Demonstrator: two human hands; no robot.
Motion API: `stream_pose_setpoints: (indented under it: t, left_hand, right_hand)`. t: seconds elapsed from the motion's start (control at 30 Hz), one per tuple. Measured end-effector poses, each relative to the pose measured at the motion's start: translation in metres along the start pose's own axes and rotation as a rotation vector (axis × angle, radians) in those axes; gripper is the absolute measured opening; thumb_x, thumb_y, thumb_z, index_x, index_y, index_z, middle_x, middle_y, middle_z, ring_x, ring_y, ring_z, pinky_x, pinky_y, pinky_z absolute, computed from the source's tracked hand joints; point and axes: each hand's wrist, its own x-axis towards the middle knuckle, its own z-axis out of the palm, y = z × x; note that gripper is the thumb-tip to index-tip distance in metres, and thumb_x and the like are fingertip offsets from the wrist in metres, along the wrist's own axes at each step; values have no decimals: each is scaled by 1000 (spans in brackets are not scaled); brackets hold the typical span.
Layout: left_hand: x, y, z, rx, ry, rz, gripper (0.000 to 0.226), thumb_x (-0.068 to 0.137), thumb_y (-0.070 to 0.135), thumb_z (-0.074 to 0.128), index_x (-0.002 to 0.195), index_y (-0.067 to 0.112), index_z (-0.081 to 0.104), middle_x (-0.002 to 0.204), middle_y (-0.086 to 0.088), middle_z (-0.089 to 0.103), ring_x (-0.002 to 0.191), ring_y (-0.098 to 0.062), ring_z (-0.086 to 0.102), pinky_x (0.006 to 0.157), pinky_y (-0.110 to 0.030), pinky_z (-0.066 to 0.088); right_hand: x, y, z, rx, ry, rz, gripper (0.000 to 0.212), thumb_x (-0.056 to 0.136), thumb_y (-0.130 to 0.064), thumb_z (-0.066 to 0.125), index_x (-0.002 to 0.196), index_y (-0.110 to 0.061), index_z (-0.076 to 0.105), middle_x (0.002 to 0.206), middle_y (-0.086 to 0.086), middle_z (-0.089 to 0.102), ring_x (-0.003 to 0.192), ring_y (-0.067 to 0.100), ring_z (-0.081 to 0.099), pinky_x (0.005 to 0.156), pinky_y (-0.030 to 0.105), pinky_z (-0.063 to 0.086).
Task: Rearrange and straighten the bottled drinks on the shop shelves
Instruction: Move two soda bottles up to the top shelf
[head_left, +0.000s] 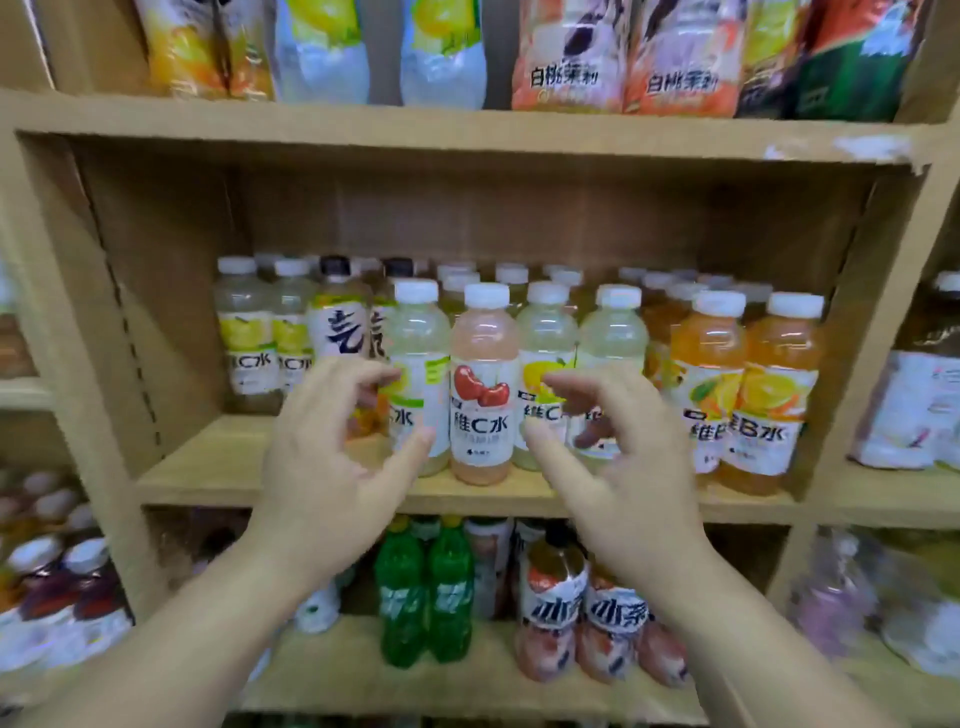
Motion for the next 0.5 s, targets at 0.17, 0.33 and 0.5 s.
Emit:
stream_pose_setpoints:
  t: [0.17, 0.33, 0.5]
  left_hand:
    - [-92, -49, 19, 35, -169, -289, 42, 82, 49, 63, 112, 21, 63, 101, 15, 55, 95, -6, 54, 82, -14, 40]
    - [-138, -94, 42, 207, -401, -510, 54, 83, 35, 81, 128, 14, 58, 101, 7, 47, 100, -20, 54, 79, -16, 36]
    - [-156, -133, 62, 165, -590, -755, 67, 82, 47, 79, 133, 18, 44, 110, 4, 52, 113, -24, 59, 77, -31, 42]
  right_hand:
    - [-85, 41, 48, -2, -180, 185, 25, 90, -42, 63, 105, -22, 69, 100, -12, 59, 98, 6, 59, 81, 21, 47]
    - [-134, 76, 92, -49, -419, 440, 35, 90, -43, 70, 118, -24, 63, 107, -15, 52, 98, 0, 53, 86, 12, 43]
    - [-142, 97, 136, -115, -547, 767, 47, 86, -50, 75, 118, -26, 50, 103, -7, 52, 92, 16, 59, 81, 33, 55]
